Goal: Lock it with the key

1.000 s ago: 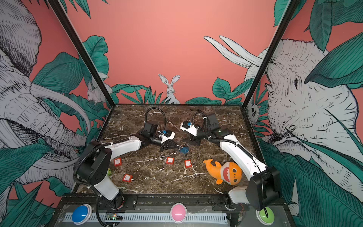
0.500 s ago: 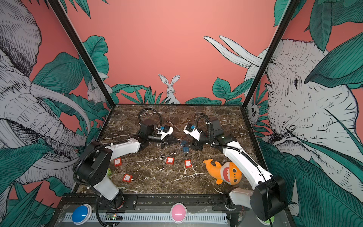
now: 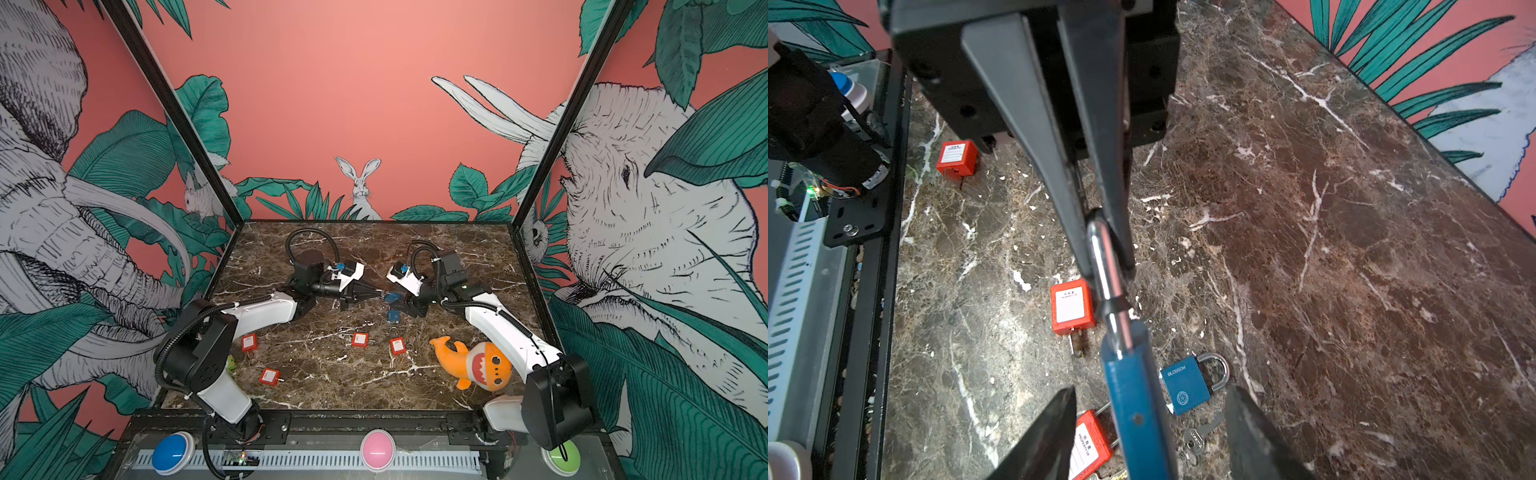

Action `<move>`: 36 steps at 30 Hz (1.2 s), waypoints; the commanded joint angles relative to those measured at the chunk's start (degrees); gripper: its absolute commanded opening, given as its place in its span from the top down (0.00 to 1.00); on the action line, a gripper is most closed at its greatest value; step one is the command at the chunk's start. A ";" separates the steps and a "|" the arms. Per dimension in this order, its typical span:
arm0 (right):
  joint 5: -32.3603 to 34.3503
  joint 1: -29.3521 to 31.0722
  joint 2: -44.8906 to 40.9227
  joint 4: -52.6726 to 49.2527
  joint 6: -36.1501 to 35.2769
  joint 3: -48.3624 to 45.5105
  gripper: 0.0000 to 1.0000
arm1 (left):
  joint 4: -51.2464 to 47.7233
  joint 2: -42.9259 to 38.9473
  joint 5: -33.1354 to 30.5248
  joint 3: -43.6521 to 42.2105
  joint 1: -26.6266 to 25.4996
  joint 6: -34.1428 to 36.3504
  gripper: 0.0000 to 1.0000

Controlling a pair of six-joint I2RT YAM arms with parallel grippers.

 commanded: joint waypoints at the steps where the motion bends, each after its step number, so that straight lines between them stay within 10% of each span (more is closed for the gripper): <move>1: -2.28 -0.46 1.75 1.33 -2.24 1.18 0.51 | 4.43 -2.87 2.55 1.17 0.03 -1.54 1.00; 17: -7.51 -0.52 2.36 0.94 -3.98 1.74 0.88 | 1.27 -2.04 2.43 2.93 -0.28 0.56 1.00; 28: -5.94 -0.52 0.56 -9.29 -9.08 5.94 1.00 | -42.36 -6.91 -6.45 11.78 -0.27 32.21 0.70; 36: -5.74 -0.52 0.93 -11.66 -9.95 7.77 1.00 | -49.73 -6.08 -6.26 14.85 -0.80 34.11 0.64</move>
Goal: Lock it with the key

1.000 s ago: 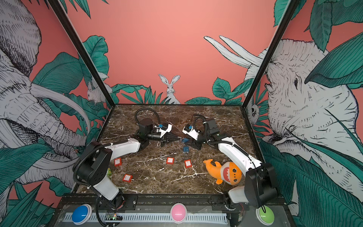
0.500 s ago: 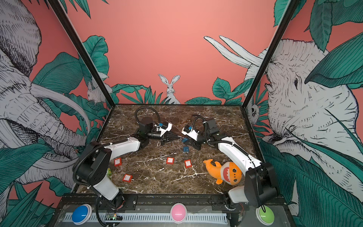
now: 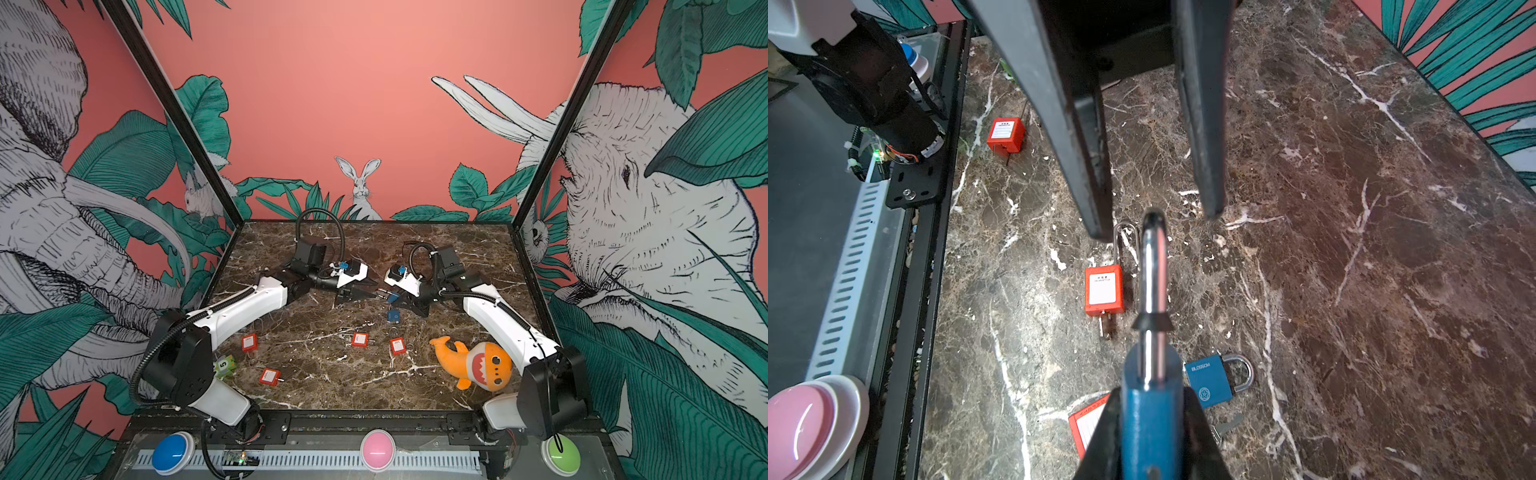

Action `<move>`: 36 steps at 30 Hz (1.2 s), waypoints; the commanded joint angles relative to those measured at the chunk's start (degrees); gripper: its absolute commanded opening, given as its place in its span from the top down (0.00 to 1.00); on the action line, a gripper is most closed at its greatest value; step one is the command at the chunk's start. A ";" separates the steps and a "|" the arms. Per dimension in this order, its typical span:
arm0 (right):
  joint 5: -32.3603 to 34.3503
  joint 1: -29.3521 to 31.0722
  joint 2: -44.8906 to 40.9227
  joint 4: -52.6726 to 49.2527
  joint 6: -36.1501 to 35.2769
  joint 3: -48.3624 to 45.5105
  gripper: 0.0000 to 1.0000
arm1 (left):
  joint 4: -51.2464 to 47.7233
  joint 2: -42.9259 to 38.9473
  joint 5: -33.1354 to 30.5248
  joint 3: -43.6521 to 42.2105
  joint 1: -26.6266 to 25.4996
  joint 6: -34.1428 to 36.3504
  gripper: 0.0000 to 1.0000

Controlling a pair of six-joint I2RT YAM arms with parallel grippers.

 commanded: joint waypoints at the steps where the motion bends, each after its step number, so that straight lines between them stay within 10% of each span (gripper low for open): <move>1: -1.67 -0.23 -1.29 -0.54 -1.44 2.01 1.00 | -6.08 -0.66 0.10 1.14 -0.67 2.92 0.63; 23: -2.49 -0.22 0.15 -3.08 -3.13 3.37 1.00 | -1.76 3.05 1.25 1.89 -2.61 -2.36 0.80; 36: -1.78 -0.26 0.28 -5.67 -4.88 3.46 1.00 | -3.23 2.41 -0.75 2.94 -2.55 -2.59 0.74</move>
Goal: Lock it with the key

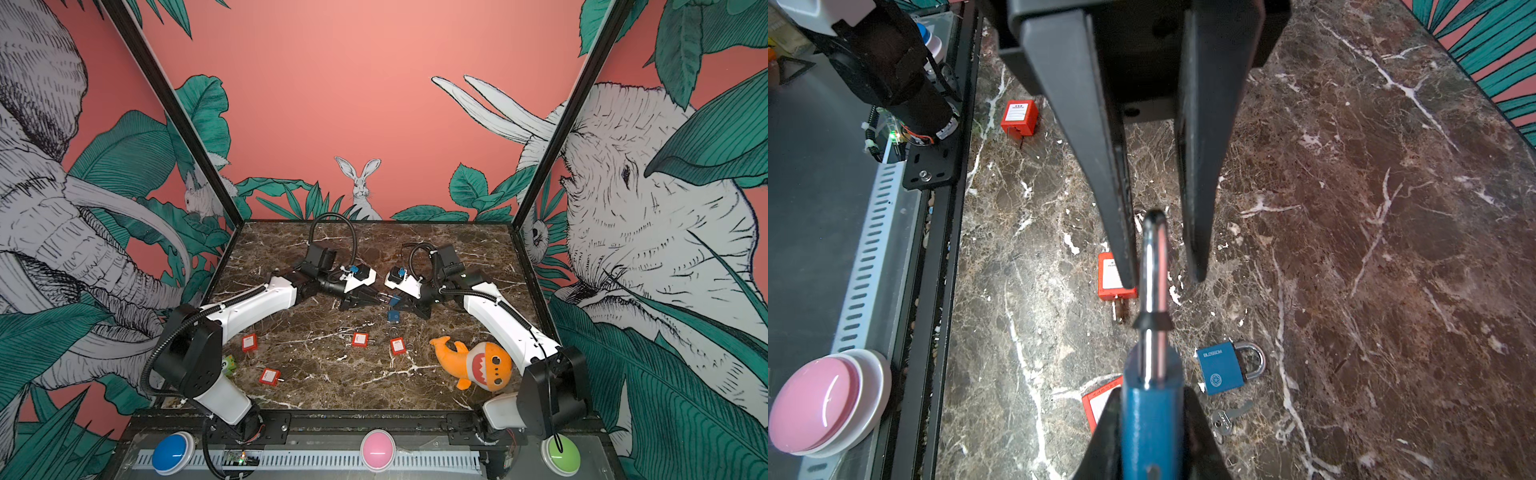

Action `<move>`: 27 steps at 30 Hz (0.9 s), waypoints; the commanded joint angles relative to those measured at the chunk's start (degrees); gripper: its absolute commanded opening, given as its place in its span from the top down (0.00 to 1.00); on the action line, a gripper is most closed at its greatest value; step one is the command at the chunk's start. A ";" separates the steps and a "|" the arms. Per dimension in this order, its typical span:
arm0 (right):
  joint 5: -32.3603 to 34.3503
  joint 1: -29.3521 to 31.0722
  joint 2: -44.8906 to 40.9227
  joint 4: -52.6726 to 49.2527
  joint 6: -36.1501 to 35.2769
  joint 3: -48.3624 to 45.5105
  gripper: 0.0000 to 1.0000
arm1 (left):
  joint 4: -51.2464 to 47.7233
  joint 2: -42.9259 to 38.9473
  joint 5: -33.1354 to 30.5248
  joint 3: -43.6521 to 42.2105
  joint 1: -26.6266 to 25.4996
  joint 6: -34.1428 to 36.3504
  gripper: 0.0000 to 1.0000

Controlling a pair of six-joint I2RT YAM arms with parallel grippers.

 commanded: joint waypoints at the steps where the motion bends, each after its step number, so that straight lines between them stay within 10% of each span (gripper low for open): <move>1: -1.87 -0.28 -0.03 -0.23 -1.78 1.84 1.00 | -1.20 -0.86 0.43 2.00 -0.18 0.68 0.75; 27: -0.40 0.93 2.36 3.72 -1.71 4.43 1.00 | -4.75 1.37 5.18 3.37 -1.46 4.28 1.00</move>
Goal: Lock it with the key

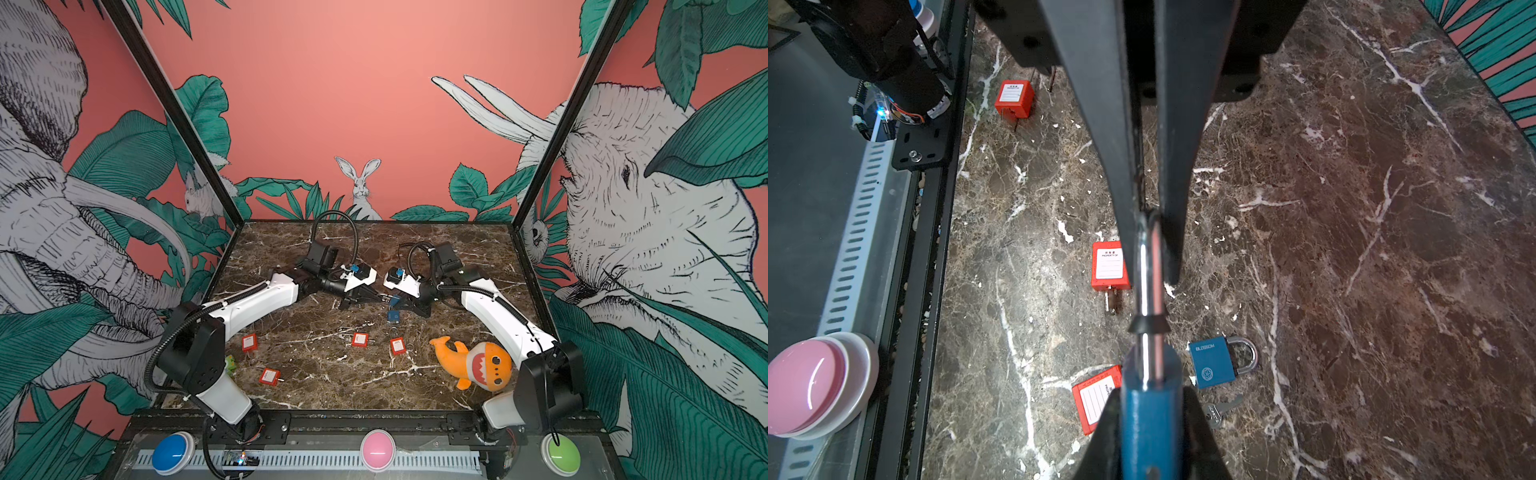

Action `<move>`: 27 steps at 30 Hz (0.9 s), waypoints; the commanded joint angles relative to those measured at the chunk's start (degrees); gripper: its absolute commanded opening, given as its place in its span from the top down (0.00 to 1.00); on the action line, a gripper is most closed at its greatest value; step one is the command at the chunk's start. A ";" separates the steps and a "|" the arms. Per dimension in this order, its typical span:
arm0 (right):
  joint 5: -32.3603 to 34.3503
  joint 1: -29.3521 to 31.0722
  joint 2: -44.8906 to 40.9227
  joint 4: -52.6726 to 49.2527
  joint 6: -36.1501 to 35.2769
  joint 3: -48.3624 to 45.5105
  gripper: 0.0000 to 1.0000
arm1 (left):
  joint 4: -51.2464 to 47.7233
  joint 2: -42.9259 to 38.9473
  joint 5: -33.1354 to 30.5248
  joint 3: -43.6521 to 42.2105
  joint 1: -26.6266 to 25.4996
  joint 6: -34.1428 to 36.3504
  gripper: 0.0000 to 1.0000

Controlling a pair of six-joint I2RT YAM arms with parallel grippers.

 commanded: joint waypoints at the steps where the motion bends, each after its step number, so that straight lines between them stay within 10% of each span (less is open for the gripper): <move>1: -2.30 0.49 0.31 6.10 0.70 2.30 1.00 | -1.37 0.11 3.07 1.55 -1.52 1.37 1.00; 19: -10.71 3.10 4.81 22.66 10.24 2.96 1.00 | 0.90 3.28 2.62 1.45 -4.74 2.63 1.00; 27: -4.04 4.90 4.23 22.58 2.29 2.57 1.00 | -4.69 5.37 9.63 4.14 -4.87 3.76 1.00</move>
